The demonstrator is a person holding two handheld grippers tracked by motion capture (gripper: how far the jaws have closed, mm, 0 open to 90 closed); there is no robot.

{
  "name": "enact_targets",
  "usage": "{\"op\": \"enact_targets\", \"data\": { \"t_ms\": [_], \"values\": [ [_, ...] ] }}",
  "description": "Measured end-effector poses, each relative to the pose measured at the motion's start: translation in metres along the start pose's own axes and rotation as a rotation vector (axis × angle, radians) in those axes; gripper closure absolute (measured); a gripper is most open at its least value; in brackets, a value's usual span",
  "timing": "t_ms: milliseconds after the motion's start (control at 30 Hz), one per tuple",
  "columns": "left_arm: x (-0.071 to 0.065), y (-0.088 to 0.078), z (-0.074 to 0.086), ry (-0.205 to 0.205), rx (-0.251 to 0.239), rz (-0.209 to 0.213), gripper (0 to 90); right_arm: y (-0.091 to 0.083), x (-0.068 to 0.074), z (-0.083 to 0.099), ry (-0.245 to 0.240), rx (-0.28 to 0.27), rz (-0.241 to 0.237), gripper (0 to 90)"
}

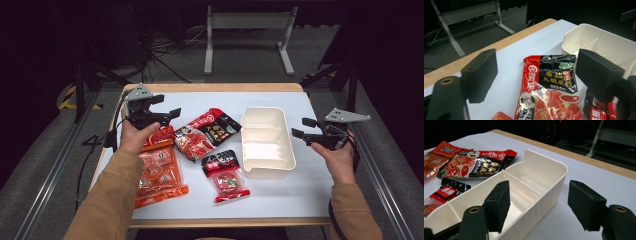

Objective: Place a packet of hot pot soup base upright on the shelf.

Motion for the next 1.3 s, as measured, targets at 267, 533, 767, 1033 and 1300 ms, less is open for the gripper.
{"op": "enact_targets", "data": {
  "t_ms": [267, 533, 767, 1033, 1300],
  "values": [
    [-0.001, 0.023, -0.006, 0.015, 0.031, 0.023, 24.1, -0.006, -0.001, 0.005, 0.009, 0.003, 0.008, 34.8],
    [0.003, 0.041, -0.011, 0.000, 0.018, 0.012, 26.8, -0.012, -0.001, 0.010, 0.007, 0.015, 0.019, 34.6],
    [0.005, 0.063, -0.012, -0.001, 0.062, 0.039, 30.5, -0.015, 0.000, 0.013, 0.009, 0.019, 0.022, 34.6],
    [0.016, 0.097, 0.002, -0.011, 0.168, 0.032, 32.8, -0.011, 0.001, 0.015, 0.006, 0.025, 0.007, 34.4],
    [0.023, 0.129, 0.015, -0.045, 0.224, 0.042, 32.8, -0.005, -0.001, 0.014, 0.010, 0.022, -0.010, 34.2]
  ]
}}
Point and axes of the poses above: each handheld gripper's, and its own axes: y roughly forward along the jaws, z roughly out of its underside, x roughly to its left, the point moved 7 cm from there along y, roughly forward along the jaws, and after that the axes turned 6 degrees about -y, right-handed, at the moved point
